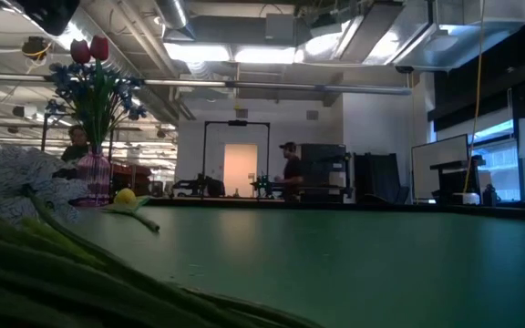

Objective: Sort flowers into vase by color
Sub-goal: Put the left yellow flower into the blue vase

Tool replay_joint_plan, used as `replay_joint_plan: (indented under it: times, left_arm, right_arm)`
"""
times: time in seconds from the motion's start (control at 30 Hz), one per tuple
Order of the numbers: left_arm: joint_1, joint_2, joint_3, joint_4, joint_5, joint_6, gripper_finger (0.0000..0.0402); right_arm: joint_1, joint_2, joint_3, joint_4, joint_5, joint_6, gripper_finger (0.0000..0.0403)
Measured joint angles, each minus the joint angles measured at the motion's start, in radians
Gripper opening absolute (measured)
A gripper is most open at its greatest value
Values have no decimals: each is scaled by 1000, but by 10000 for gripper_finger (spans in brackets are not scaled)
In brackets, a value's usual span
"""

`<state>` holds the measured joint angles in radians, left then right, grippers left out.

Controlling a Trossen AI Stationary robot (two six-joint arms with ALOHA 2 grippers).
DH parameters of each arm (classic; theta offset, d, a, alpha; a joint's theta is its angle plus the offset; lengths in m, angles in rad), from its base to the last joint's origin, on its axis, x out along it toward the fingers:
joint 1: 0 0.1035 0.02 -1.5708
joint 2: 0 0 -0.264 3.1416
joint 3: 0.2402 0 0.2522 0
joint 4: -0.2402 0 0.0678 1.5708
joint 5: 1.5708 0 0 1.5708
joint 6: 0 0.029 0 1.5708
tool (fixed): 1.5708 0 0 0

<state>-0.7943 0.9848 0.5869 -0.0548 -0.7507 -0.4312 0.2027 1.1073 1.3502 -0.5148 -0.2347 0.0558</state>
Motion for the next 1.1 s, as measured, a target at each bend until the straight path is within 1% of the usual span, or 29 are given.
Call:
replay_joint_plan:
  times: [0.13,0.23,0.3,0.33,0.4,0.47,0.6,0.67,0.73,0.83,0.9,0.97,1.03,1.1]
  left_arm:
    - [30,24,0,33,-97,-56,119]
    - [53,70,0,91,-115,-84,119]
    - [65,111,0,141,-121,-86,119]
    - [70,131,0,167,-122,-86,119]
    - [82,166,0,225,-123,-86,119]
    - [91,194,0,272,-124,-89,119]
    - [104,243,0,329,-144,-140,119]
    - [106,269,0,335,-167,-193,119]
    - [107,303,0,350,-176,-237,119]
    - [107,361,0,385,-179,-284,119]
    - [107,393,0,424,-180,-298,119]
    - [107,417,0,465,-180,-299,119]
    - [107,431,0,502,-181,-298,119]
    - [107,437,0,535,-181,-295,119]
  right_arm:
    - [0,-3,-2,-16,53,20,6]
    - [0,-5,-2,-2,83,68,15]
    - [0,-5,-2,-18,87,128,18]
    - [0,-3,-2,-38,66,172,18]
    - [1,3,-3,-82,-24,226,14]
    - [38,4,-4,-118,-80,258,7]
    - [215,-22,-4,-135,-88,321,7]
    - [326,-42,-3,-148,-91,376,5]
    - [448,-56,-2,-187,-61,444,4]
    - [647,-67,-4,-239,80,545,5]
    - [753,-74,-4,-286,178,603,5]
    - [831,-73,-3,-310,254,655,3]
    - [888,-70,-4,-321,295,708,4]
    - [926,-74,-4,-321,349,724,5]
